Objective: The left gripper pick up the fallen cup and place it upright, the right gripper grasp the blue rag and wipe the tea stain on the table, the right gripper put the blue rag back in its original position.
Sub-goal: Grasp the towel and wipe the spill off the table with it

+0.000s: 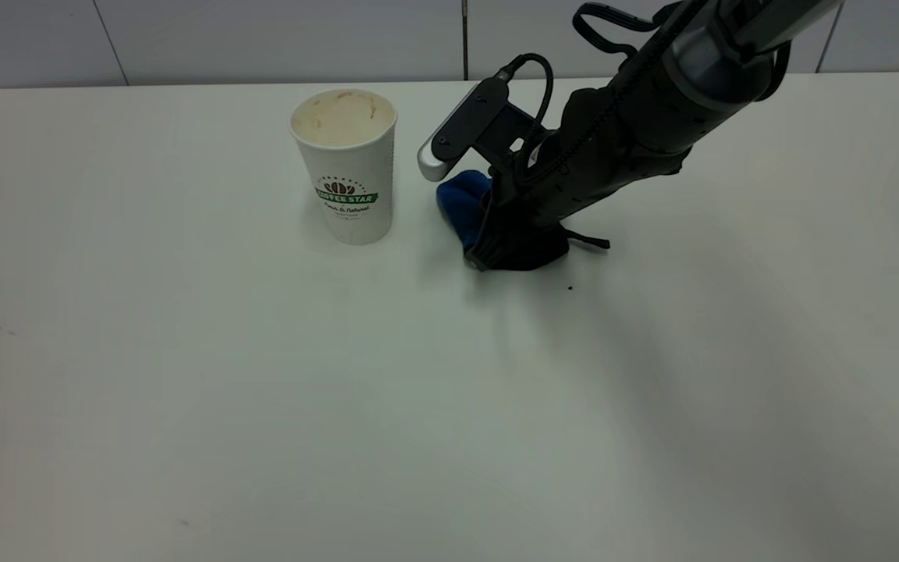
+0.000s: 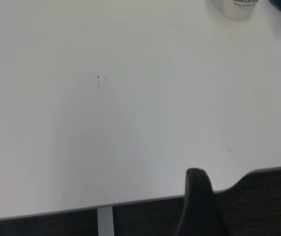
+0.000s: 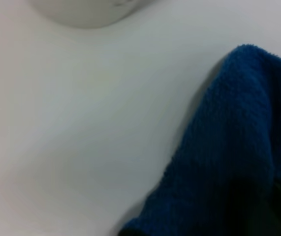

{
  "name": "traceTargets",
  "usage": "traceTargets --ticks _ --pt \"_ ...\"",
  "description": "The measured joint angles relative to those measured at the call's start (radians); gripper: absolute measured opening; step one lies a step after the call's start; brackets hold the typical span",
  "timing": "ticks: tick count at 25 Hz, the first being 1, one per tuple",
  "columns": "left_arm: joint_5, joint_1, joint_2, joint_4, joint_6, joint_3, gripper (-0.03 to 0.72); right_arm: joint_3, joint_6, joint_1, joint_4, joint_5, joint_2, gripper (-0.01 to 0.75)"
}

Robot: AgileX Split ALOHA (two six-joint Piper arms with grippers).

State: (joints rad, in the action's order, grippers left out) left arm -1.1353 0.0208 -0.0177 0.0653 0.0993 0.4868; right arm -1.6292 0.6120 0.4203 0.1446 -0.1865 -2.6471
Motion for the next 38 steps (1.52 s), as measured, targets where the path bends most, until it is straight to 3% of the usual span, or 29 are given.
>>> traceTargets --ticks 6,11,20,30,34,36,38 --pt "-0.001 0.000 0.000 0.000 0.000 0.000 0.525 -0.048 0.000 -0.063 0.000 -0.022 -0.033 0.051" --pt "-0.001 0.000 0.000 0.000 0.000 0.000 0.525 -0.059 0.000 -0.146 0.001 0.051 -0.030 0.051" --pt "-0.001 0.000 0.000 0.000 0.000 0.000 0.525 -0.071 -0.027 -0.260 0.015 0.412 0.035 0.051" --pt "-0.001 0.000 0.000 0.000 0.000 0.000 0.525 -0.058 -0.251 -0.381 -0.044 0.772 0.089 0.051" --pt "-0.001 0.000 0.000 0.000 0.000 0.000 0.525 -0.054 -0.304 -0.380 -0.061 0.811 0.104 0.103" --pt "-0.001 0.000 0.000 0.000 0.000 0.000 0.525 -0.045 -0.311 -0.374 -0.067 0.850 0.124 0.174" --pt "-0.001 0.000 0.000 0.000 0.000 0.000 0.525 -0.037 -0.326 -0.365 -0.072 0.910 0.171 0.293"
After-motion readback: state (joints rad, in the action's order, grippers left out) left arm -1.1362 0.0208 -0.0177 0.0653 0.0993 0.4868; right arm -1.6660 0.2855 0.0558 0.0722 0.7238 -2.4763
